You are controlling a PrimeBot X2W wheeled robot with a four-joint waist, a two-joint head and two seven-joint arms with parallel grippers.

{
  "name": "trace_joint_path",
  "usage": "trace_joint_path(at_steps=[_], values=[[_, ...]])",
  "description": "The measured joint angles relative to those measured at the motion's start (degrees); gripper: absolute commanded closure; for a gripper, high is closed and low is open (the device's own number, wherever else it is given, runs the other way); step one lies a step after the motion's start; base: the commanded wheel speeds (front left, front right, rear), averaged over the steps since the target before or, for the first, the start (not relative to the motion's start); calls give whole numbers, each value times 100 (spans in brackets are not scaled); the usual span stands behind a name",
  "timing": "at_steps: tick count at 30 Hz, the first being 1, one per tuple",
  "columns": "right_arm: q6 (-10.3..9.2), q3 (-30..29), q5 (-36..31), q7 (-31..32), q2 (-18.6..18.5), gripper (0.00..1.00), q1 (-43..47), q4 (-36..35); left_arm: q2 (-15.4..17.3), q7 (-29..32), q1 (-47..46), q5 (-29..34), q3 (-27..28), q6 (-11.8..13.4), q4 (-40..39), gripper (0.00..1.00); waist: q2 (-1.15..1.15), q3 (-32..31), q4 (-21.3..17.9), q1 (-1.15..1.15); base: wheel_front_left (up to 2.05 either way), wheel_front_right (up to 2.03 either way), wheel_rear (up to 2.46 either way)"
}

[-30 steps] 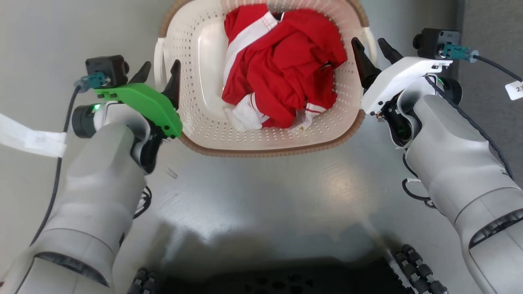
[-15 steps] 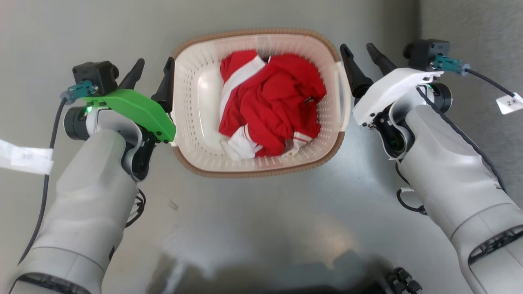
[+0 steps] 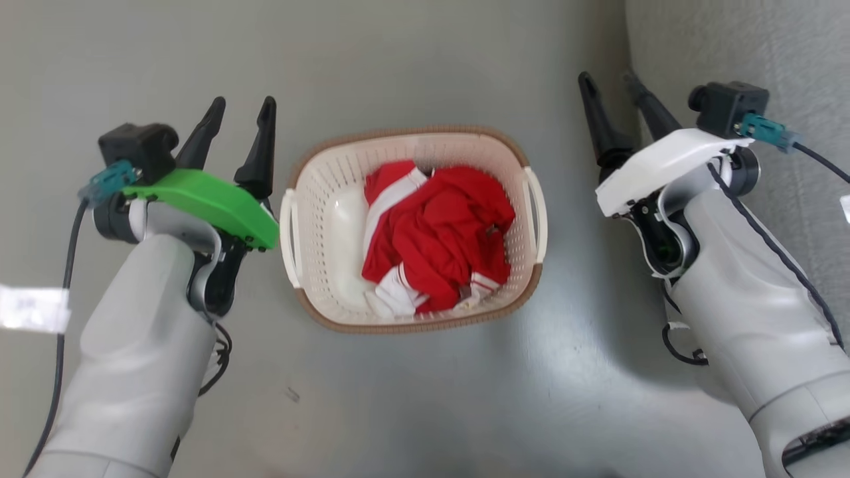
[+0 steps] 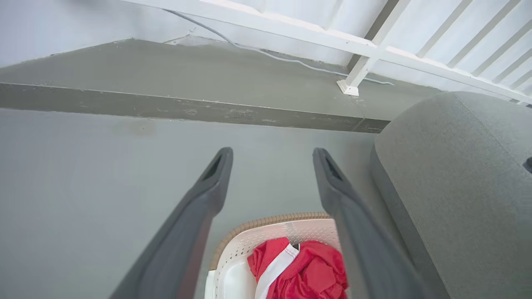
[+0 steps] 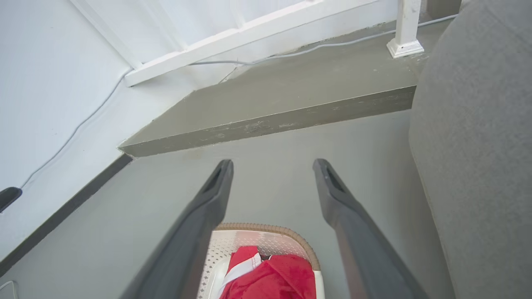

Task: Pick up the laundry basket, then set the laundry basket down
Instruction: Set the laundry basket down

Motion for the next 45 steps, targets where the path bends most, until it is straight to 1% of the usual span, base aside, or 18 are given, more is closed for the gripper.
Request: trace_joint_path(at_steps=[6, 10, 13, 16, 18, 22, 26, 28, 30, 31, 37, 45], values=[[-10, -325, -265, -1, -20, 0, 451, -538, 58, -1, 515, 349, 471, 8, -537, 0, 0, -496, 32, 0, 0, 0, 0], [-100, -447, -511, -2, -12, 0, 801, -845, 112, -1, 876, 610, 684, 8, -902, 0, 0, -825, 60, 0, 0, 0, 0], [-108, -549, -666, -9, -11, 0, 1071, -1062, 109, -1, 1215, 706, 856, 21, -1138, 0, 0, -1072, 81, 0, 0, 0, 0], [-153, -662, -812, -12, -2, 0, 1356, -1298, 66, -1, 1542, 813, 993, 59, -1328, 0, 0, -1320, 101, 0, 0, 0, 0], [-154, -732, -875, -15, 18, 0, 1545, -1434, 32, -1, 1764, 915, 1089, 102, -1454, 0, 0, -1486, 114, 0, 0, 0, 0], [-170, -848, -1090, -15, 58, 0, 1940, -1762, -52, -1, 2202, 1071, 1188, 111, -1612, 0, 0, -1816, 136, 0, 0, 0, 0], [-252, -995, -1259, -15, 75, 0, 2321, -2117, -136, -1, 2659, 1118, 1410, 244, -1860, 0, 0, -2143, 149, 0, 0, 0, 0], [-255, -1073, -1311, -15, 75, 0, 2509, -2278, -120, 0, 2789, 1384, 1405, 272, -2003, 0, 0, -2291, 153, 0, 0, 0, 0], [-277, -1122, -1416, -15, 92, 0, 2671, -2425, -146, -1, 2898, 1415, 1455, 277, -2134, 0, 0, -2420, 157, 0, 0, 0, 0], [-305, -1156, -1461, -15, 99, 0, 2743, -2496, -158, 0, 2960, 1415, 1489, 278, -2196, 0, 0, -2478, 159, 0, 0, 0, 0], [-311, -1223, -1618, -15, 122, 0, 3061, -2776, -160, -1, 3264, 1630, 1601, 309, -2475, 0, 0, -2693, 150, 0, 0, 0, 0], [-312, -1336, -1795, -15, 166, 0, 3353, -3031, -245, 0, 3565, 1716, 1711, 308, -2673, 0, 0, -2724, 133, 0, 0, 0, 0]])
